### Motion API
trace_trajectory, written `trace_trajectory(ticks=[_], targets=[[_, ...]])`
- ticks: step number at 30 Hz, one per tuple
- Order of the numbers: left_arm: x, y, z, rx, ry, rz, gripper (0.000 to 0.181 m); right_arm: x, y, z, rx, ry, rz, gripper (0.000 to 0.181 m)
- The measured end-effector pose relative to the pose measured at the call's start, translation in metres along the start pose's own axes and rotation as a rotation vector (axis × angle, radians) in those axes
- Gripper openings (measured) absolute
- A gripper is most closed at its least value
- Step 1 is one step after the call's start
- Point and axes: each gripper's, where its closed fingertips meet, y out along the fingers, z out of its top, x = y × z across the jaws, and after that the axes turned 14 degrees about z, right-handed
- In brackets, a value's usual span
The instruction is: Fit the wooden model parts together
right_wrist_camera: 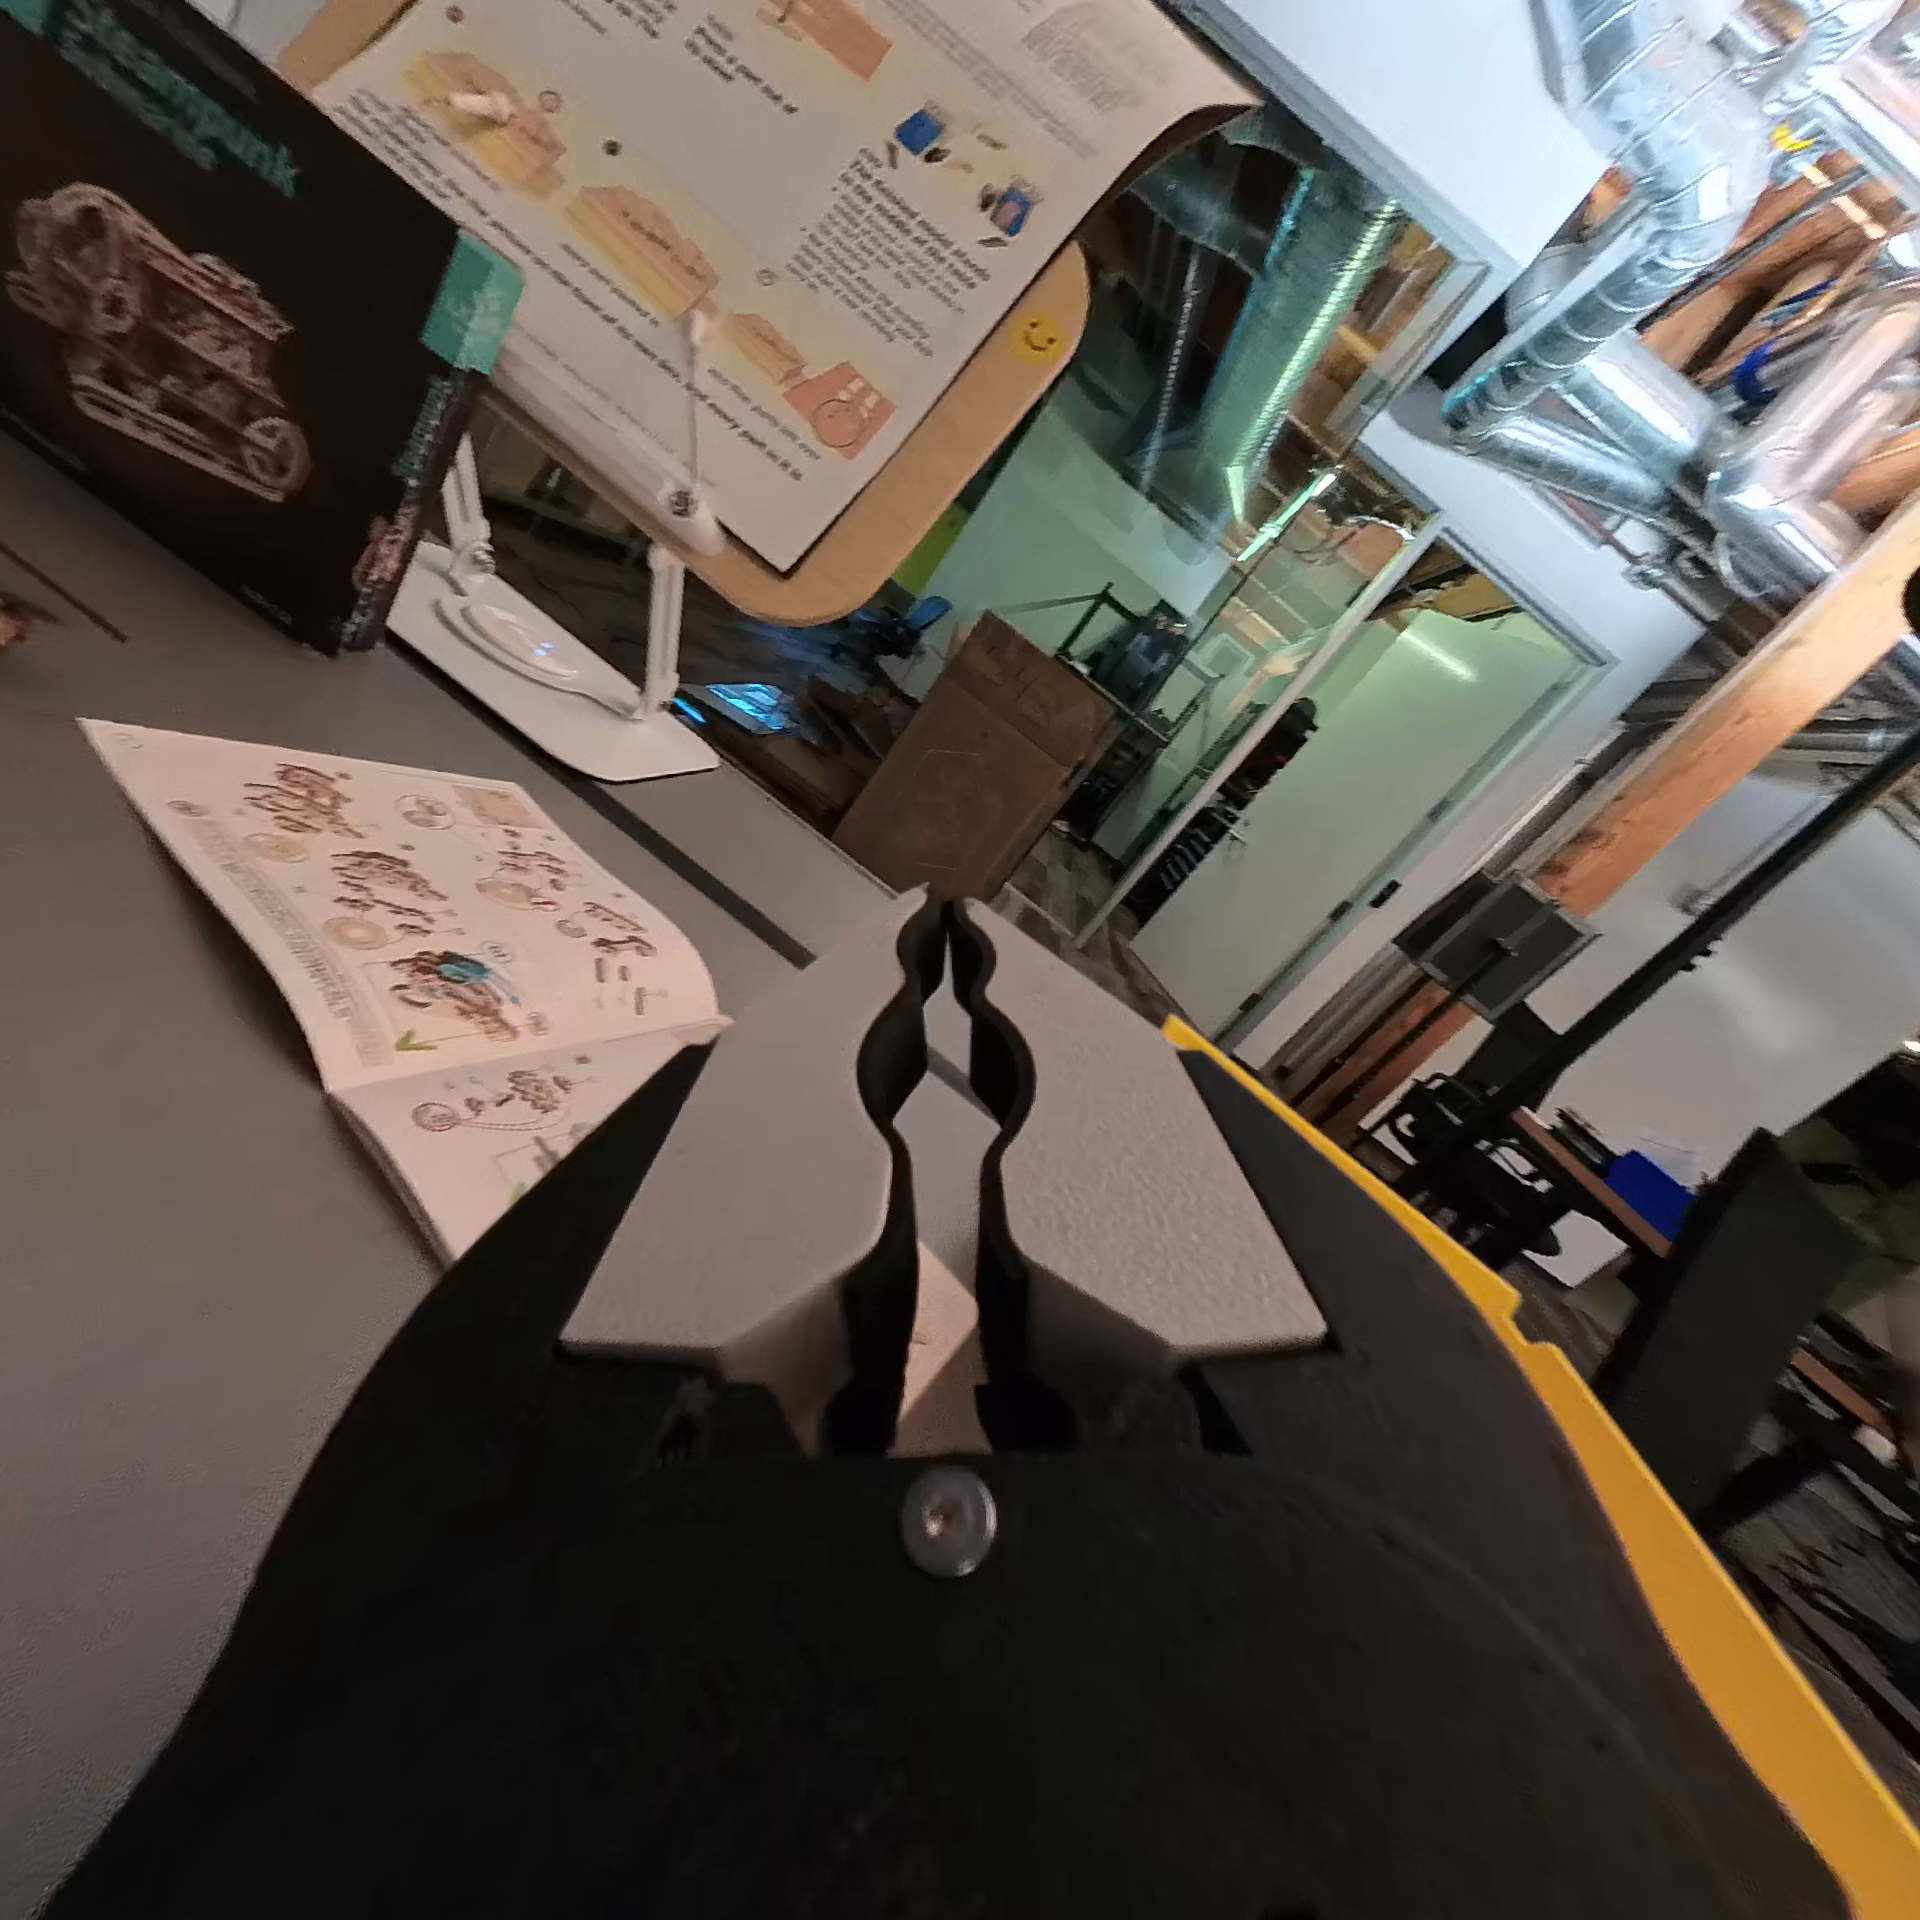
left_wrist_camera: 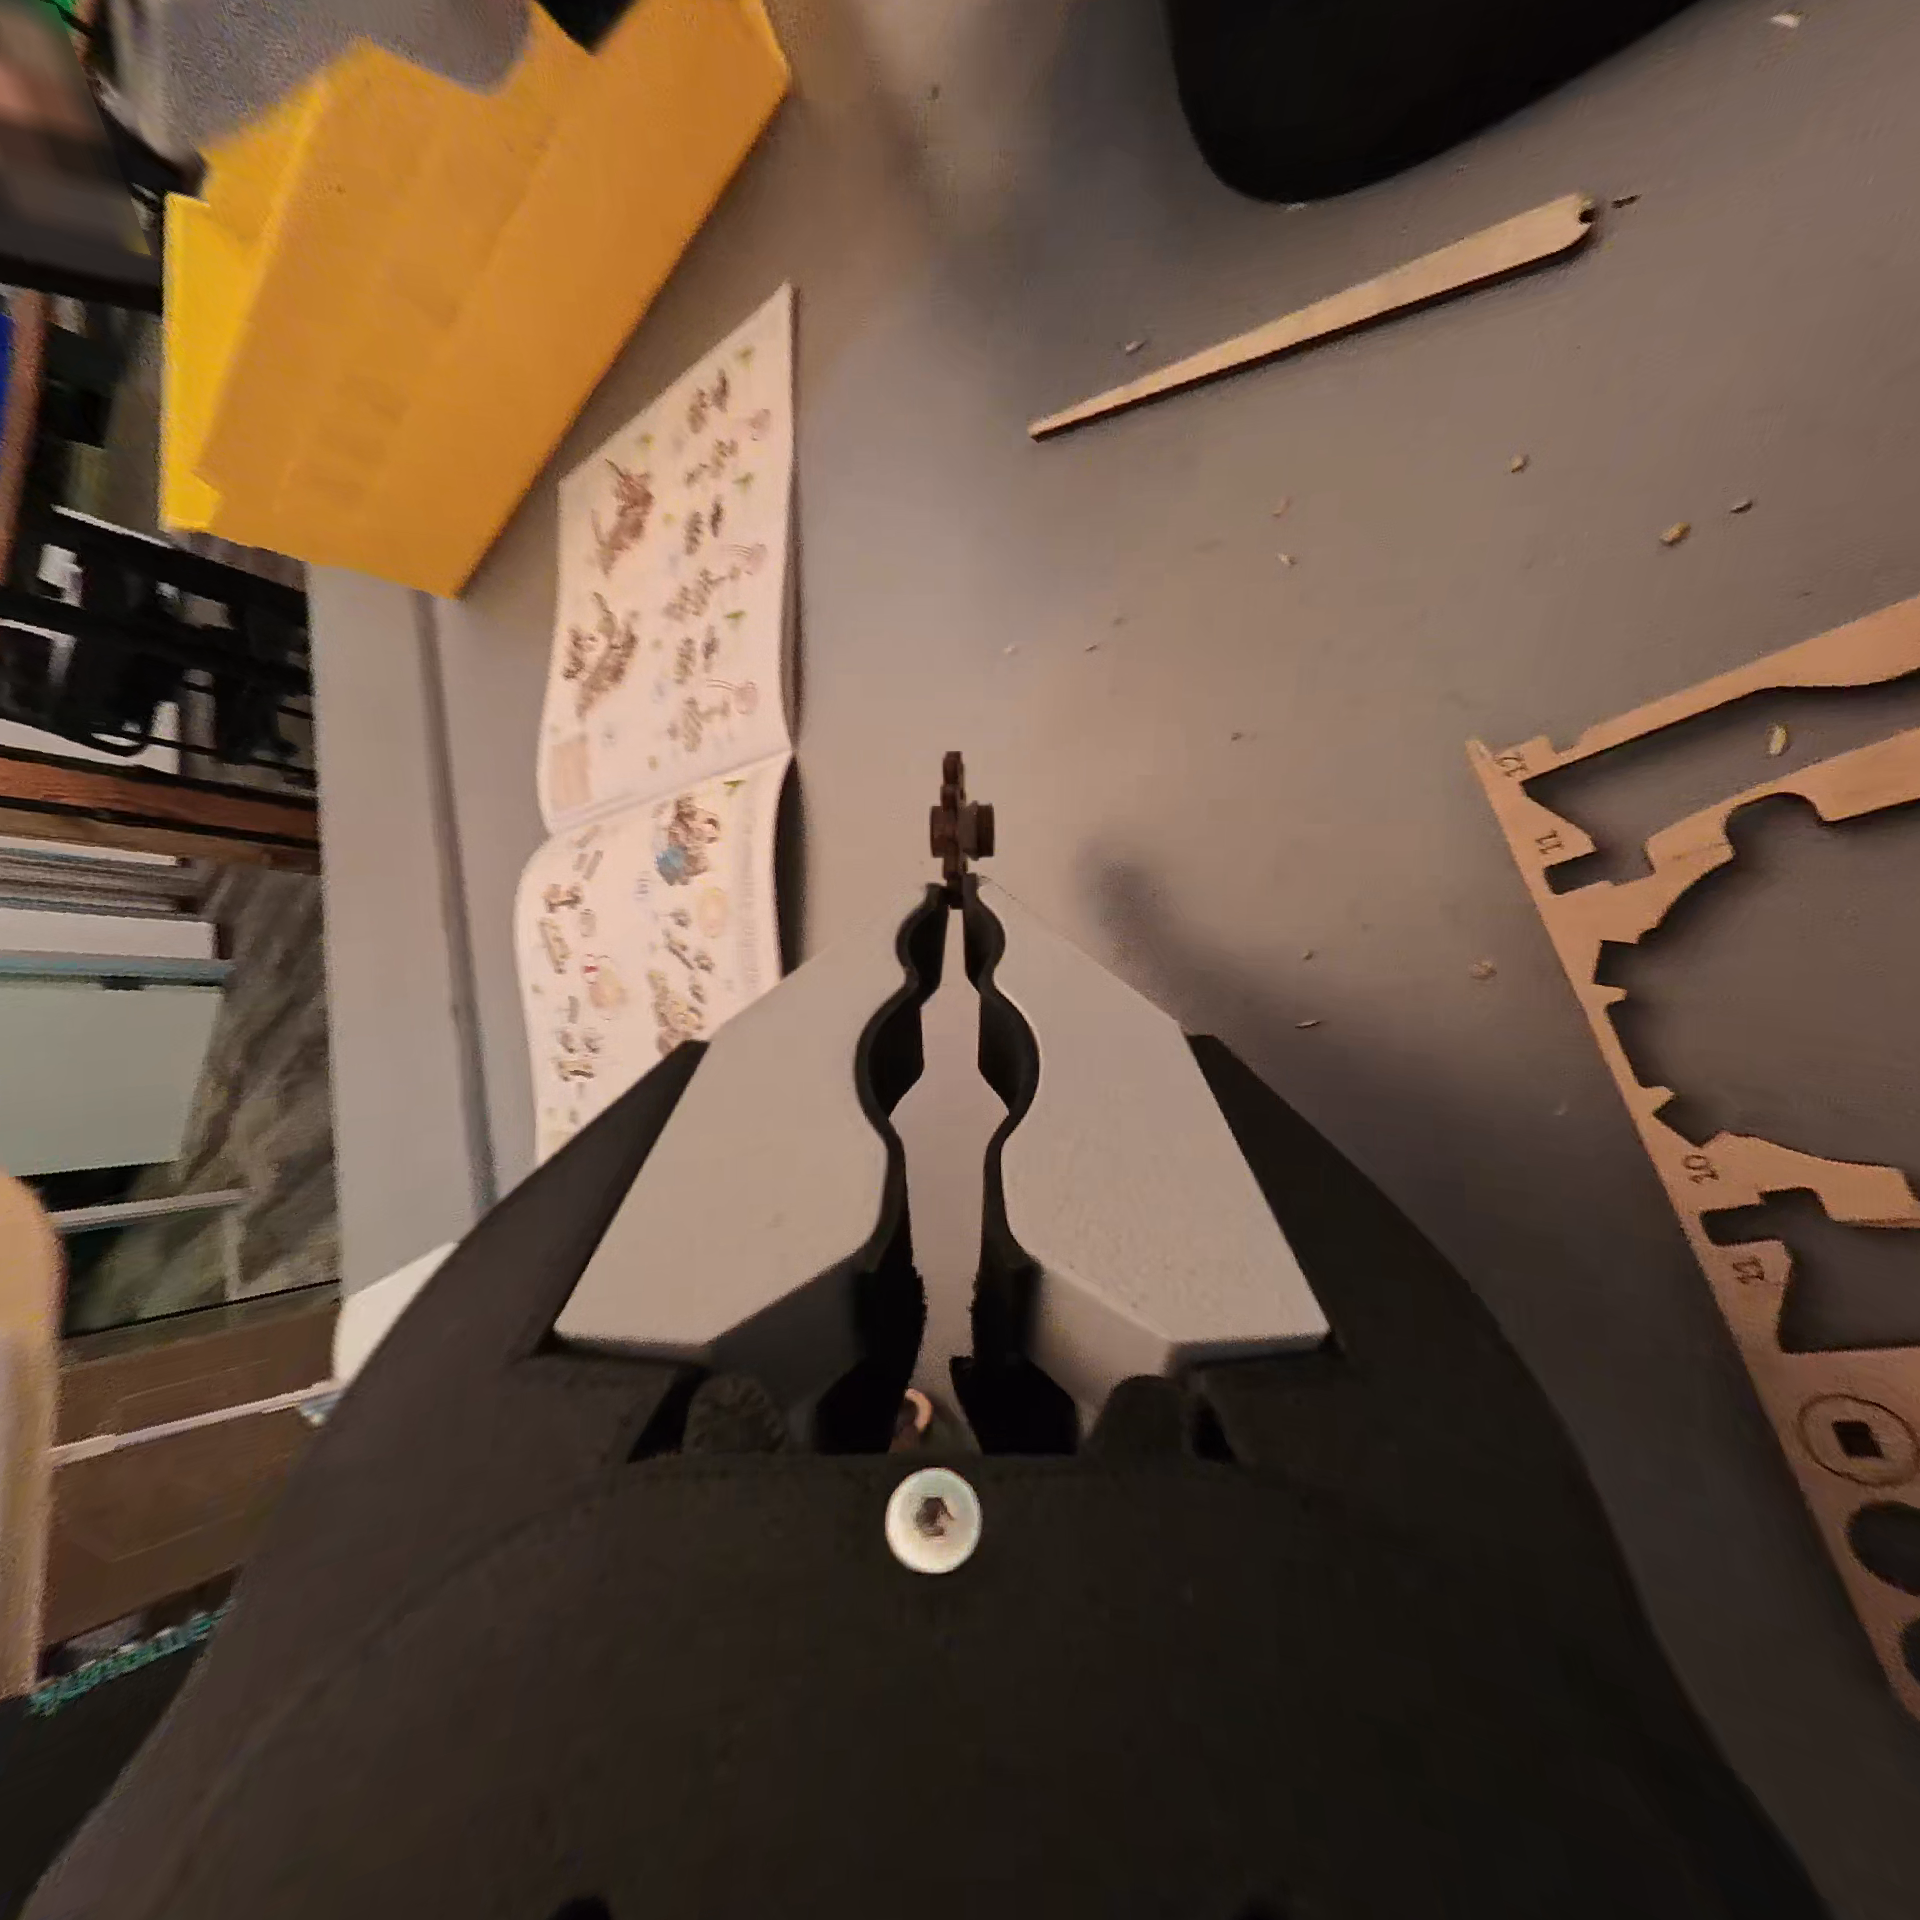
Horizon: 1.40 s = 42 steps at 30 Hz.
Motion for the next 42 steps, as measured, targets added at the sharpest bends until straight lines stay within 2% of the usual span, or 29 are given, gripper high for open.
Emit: trace_trajectory(ticks=[5,17,31,34,37,42], targets=[[-0.001,0.001,-0.009,-0.037,0.004,0.002,0.000,0.008,-0.004,0.000,-0.003,0.003,-0.039,0.000],[-0.003,0.002,-0.006,-0.034,0.004,0.016,0.000,0.010,-0.004,-0.005,-0.004,0.029,-0.045,0.000],[-0.008,0.005,0.016,0.015,-0.042,0.059,0.000,0.010,-0.004,-0.004,-0.005,0.026,-0.049,0.000],[-0.013,0.007,0.030,0.035,-0.119,0.087,0.000,0.011,-0.004,-0.005,-0.005,0.028,-0.051,0.000],[-0.016,0.008,0.042,0.052,-0.108,0.134,0.000,0.011,-0.004,-0.005,-0.004,0.029,-0.050,0.000],[-0.016,0.010,0.039,0.048,-0.099,0.144,0.000,0.010,-0.003,-0.005,-0.006,0.025,-0.047,0.000]])
